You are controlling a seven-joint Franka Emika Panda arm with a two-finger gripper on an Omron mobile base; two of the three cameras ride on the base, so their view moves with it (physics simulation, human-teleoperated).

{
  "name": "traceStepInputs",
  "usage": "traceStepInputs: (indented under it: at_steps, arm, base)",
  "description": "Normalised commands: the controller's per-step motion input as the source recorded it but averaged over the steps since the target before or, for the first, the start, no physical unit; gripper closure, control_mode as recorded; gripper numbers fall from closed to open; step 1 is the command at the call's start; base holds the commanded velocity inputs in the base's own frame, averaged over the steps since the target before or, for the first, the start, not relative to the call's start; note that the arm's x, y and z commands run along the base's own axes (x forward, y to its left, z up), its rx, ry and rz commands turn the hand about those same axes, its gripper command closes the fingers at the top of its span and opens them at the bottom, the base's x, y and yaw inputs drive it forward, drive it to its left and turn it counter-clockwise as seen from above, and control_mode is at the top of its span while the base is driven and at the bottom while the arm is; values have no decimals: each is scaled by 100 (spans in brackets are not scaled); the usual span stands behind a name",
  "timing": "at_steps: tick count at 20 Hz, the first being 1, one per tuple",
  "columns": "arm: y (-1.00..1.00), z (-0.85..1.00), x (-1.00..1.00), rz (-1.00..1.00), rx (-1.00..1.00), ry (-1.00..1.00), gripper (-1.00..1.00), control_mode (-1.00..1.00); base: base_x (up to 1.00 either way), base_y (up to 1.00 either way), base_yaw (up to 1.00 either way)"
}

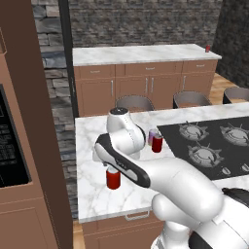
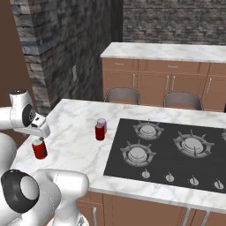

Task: Four empty soda cans are scattered around the kitchen. Gather all the cans and cluster them next to the stove for recycling.

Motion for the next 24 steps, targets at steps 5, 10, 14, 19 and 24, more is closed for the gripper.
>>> traceStepInputs:
  at_steps: [5,10,14,19,24]
  arm:
    - [0,-8,22,1,0,0,-100,-100]
    - [0,-16,3,2,0,0,-100,-100]
    - [2,-24,0,1,0,2,-100,-100]
    - [0,-17,0,2,0,3,-100,-100]
    - [1,-21,0,1,0,3,-100,-100]
  base:
    - [0,0,0]
    - [0,0,0]
    - [0,0,0]
    - [0,0,0]
    - [0,0,0]
